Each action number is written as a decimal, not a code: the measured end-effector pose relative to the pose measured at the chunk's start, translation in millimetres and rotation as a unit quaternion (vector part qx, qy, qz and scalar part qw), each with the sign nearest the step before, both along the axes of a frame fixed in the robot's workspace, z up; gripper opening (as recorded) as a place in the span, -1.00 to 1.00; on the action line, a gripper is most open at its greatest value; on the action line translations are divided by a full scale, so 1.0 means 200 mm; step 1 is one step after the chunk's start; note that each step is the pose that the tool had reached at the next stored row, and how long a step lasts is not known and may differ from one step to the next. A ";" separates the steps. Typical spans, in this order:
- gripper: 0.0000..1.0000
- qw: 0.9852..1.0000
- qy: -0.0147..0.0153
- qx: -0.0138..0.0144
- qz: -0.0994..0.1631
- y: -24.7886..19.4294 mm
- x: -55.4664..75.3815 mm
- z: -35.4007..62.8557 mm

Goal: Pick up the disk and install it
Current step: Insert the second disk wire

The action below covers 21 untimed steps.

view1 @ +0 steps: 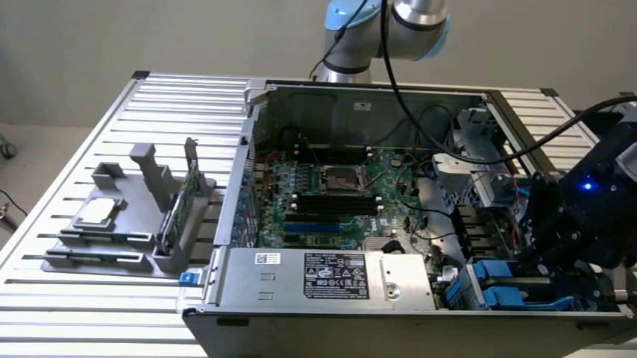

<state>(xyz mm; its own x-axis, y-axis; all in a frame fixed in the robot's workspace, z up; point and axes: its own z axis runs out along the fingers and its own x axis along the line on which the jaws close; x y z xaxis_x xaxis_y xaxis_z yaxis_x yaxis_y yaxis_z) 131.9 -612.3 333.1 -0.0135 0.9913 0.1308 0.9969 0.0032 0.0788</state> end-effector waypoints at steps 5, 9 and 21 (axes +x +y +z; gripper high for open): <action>-0.51 1.000 0.000 0.004 0.000 -0.004 -0.01 0.034; -0.51 1.000 0.000 0.004 0.000 -0.004 -0.04 0.062; -0.79 1.000 0.000 0.004 0.007 0.033 -0.11 0.099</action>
<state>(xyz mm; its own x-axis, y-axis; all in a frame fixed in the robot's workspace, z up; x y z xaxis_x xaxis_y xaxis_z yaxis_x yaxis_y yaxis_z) 110.0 -605.6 353.0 -0.0280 0.9898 0.1397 0.9968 0.0171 0.0787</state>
